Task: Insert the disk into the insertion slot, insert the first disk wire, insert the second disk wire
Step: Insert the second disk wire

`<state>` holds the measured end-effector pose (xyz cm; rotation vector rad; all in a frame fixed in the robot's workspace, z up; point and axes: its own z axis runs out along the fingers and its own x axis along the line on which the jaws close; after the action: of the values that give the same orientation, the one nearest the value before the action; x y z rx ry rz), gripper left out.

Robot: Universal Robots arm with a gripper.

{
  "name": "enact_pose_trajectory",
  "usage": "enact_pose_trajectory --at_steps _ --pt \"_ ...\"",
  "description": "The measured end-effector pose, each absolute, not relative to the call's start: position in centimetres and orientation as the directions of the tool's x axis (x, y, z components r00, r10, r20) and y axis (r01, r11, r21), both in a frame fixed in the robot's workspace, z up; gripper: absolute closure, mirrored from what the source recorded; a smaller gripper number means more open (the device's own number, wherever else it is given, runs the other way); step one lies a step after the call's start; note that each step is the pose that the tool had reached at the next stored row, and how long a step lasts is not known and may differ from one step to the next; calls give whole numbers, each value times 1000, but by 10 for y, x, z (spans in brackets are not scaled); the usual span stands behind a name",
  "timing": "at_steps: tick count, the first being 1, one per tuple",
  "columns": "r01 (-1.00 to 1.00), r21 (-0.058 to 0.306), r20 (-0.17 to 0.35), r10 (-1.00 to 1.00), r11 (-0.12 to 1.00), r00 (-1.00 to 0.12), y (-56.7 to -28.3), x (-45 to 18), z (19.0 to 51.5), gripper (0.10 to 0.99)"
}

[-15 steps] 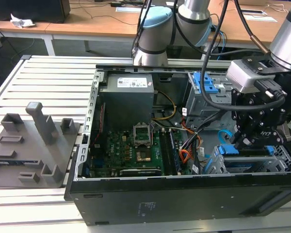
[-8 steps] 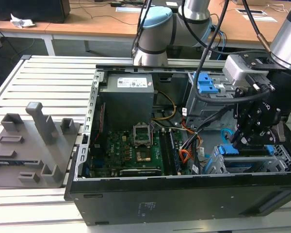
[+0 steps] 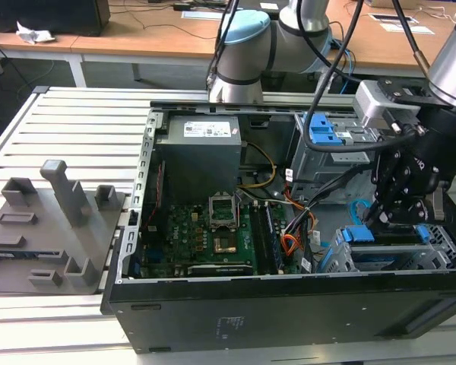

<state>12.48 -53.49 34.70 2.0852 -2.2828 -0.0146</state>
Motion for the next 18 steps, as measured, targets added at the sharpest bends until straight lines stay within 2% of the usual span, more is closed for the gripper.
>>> enact_pose_trajectory --at_steps 18 --pt "-995 43 31 -996 91 -90 -532 145 341 922"
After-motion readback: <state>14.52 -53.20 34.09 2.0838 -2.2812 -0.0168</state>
